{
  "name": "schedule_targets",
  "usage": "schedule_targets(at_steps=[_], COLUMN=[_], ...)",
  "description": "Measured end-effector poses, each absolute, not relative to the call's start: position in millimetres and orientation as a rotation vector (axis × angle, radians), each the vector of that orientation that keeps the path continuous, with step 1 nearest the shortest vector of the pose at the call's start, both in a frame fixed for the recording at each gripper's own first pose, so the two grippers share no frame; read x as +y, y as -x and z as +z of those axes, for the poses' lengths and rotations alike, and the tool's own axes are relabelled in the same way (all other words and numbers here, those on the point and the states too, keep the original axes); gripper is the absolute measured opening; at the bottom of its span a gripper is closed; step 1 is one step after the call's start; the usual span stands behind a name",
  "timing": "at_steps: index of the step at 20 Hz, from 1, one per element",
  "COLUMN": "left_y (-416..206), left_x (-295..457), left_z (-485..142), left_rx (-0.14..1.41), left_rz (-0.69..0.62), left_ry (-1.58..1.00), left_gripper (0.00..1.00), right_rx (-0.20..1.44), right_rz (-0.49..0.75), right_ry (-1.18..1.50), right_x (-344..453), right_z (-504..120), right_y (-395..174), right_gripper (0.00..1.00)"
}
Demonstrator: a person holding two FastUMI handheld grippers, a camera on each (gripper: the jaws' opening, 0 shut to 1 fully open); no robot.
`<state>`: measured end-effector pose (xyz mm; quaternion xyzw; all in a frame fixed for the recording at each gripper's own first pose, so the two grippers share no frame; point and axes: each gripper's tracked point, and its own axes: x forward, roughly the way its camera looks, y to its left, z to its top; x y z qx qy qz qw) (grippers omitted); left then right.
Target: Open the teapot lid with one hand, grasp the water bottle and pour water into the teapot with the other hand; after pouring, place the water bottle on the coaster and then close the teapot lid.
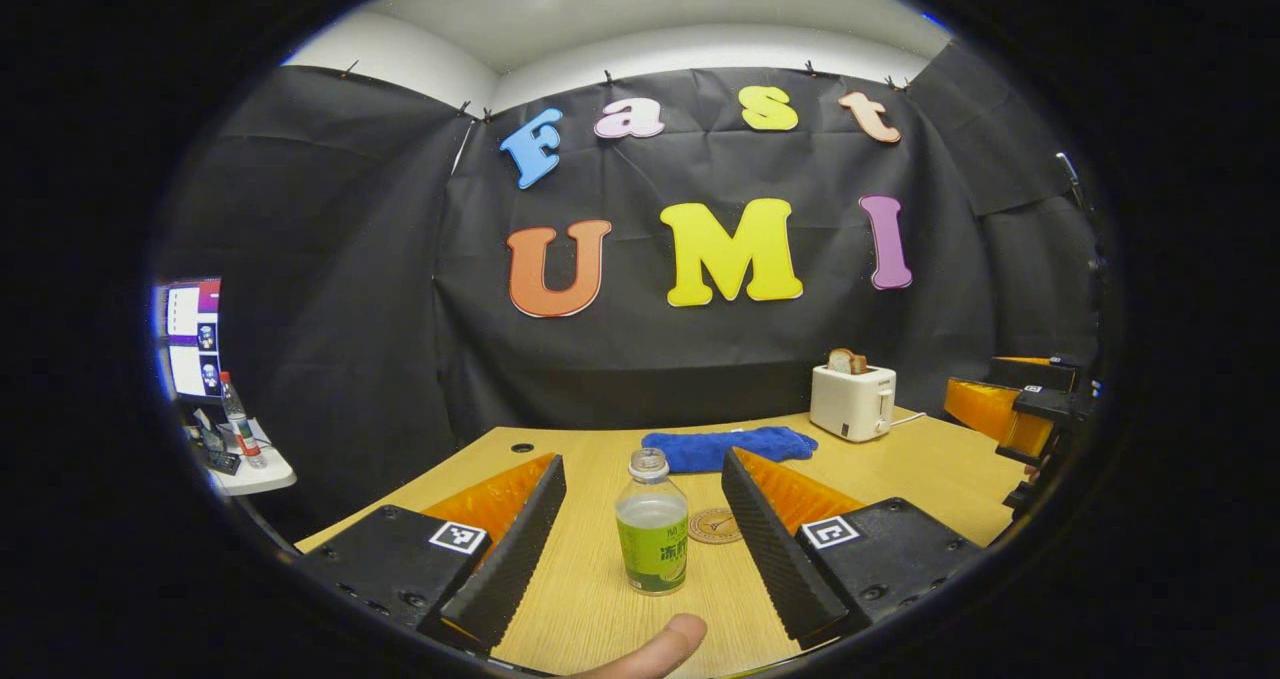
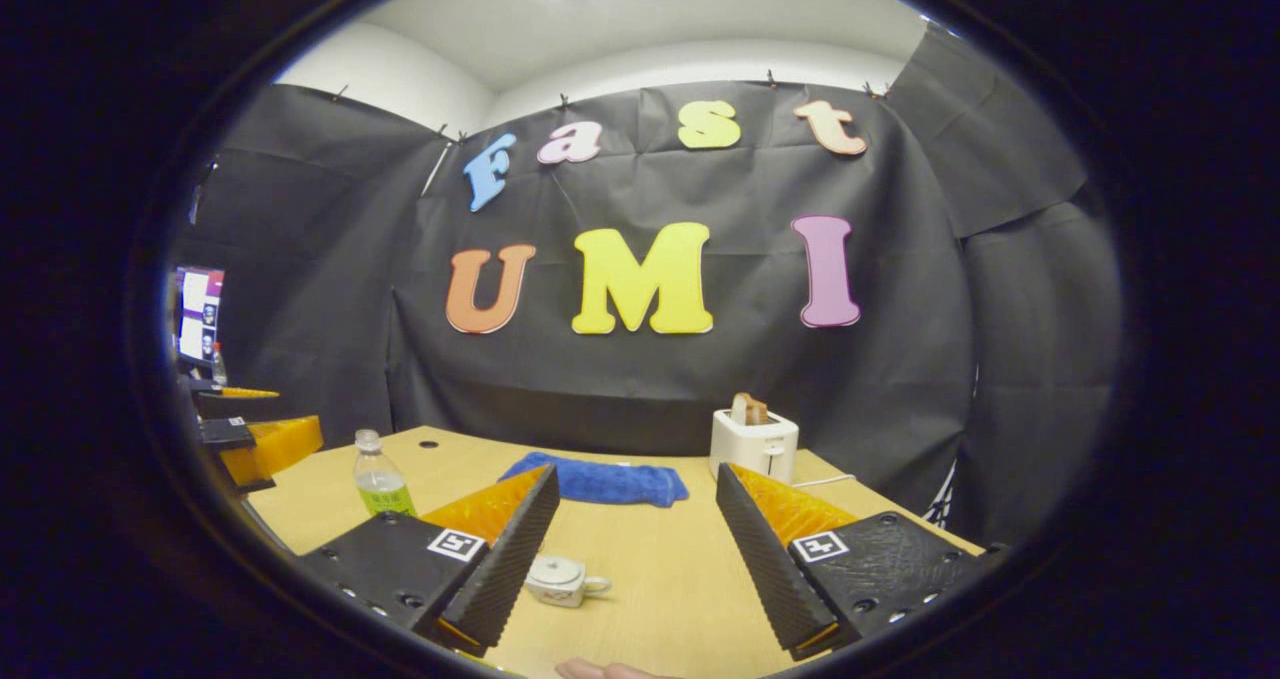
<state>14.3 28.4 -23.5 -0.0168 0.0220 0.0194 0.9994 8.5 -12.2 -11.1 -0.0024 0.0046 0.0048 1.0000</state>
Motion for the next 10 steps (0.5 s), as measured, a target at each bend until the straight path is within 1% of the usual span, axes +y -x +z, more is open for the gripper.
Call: schedule_targets(at_steps=[5, 6, 7, 8, 10], left_y=[-21, -21, -21, -22, -23], left_x=[31, 29, 28, 26, 28], left_z=[-34, -35, -36, -36, -35], left_rx=[0.068, 0.071, 0.070, 0.071, 0.065], left_rz=[0.046, 0.037, 0.029, 0.021, 0.023], left_ry=[0.010, 0.009, 0.013, 0.017, 0.027], left_gripper=[0.98, 0.98, 0.98, 0.98, 0.98], right_rx=[0.036, 0.043, 0.048, 0.056, 0.073], right_rz=[-0.007, -0.008, -0.007, -0.003, 0.007], right_ry=[0.006, 0.012, 0.016, 0.018, 0.011], right_x=[-18, -17, -16, -14, -10], right_z=[-23, -26, -30, -35, -44], right_y=[-20, -23, -26, -29, -36], right_gripper=[0.95, 0.97, 0.95, 0.97, 0.95])
